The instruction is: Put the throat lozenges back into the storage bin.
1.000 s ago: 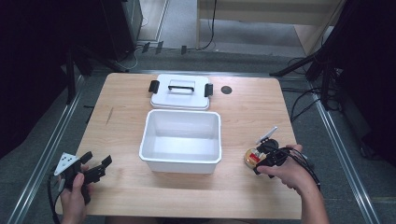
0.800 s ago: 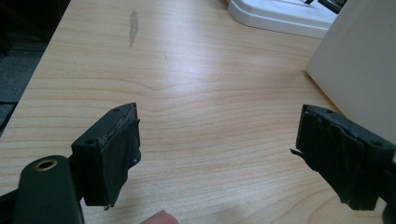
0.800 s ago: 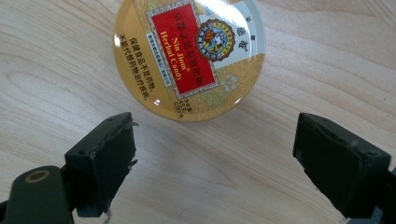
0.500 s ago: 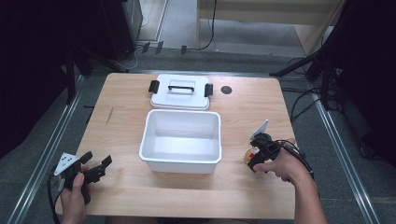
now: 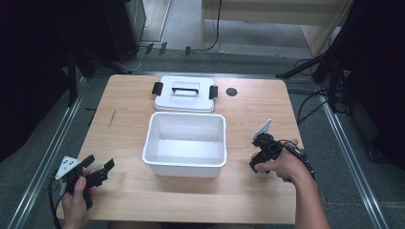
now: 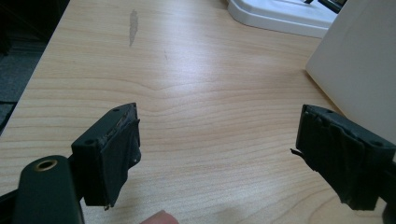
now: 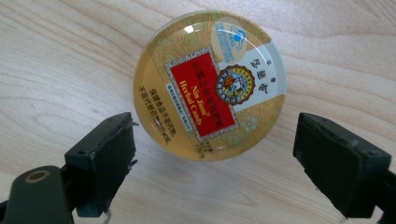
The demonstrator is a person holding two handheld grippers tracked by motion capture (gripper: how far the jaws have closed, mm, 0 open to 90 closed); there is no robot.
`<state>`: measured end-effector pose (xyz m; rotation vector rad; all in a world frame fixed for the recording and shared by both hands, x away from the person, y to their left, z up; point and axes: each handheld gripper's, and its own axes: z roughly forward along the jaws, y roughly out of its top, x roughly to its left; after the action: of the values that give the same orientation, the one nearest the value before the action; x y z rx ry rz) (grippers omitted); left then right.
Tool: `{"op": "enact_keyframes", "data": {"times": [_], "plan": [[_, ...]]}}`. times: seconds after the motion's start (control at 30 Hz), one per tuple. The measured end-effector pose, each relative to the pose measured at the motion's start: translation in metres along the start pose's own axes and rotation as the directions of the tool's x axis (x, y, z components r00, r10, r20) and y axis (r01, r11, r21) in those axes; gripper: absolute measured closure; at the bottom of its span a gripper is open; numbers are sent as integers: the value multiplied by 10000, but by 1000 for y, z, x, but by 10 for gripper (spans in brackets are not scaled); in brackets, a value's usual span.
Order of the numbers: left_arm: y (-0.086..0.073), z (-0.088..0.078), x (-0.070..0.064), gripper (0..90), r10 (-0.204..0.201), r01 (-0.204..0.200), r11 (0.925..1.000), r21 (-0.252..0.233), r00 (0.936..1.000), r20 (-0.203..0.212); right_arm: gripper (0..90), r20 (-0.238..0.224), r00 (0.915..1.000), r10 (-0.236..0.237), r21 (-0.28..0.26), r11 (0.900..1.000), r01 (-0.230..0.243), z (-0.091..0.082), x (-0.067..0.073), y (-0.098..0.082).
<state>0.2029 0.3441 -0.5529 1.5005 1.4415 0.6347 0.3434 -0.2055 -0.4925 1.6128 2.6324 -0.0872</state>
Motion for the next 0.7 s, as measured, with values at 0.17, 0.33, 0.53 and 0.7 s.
{"op": "enact_keyframes", "data": {"times": [0.17, 0.33, 0.53, 0.7], "plan": [[0, 0, 0, 145, -10, 10, 10000, -11, 10000, 3, 135, -1, 10000, 97, -6, 10000, -97, 4, 2, 5], [0, 0, 0, 146, -14, 14, 10000, -13, 10000, 6, 135, 90, 9996, 280, -116, 9995, -279, 7, 1, 9], [0, 0, 0, 145, -20, 20, 10000, -3, 10000, 16, 138, 23, 9991, 431, -46, 9991, -431, 12, 2, 13], [0, 0, 0, 145, -20, 20, 10000, -1, 10000, 17, 201, -3, 9992, 389, -146, 9991, -389, 14, 2, 14]]}}
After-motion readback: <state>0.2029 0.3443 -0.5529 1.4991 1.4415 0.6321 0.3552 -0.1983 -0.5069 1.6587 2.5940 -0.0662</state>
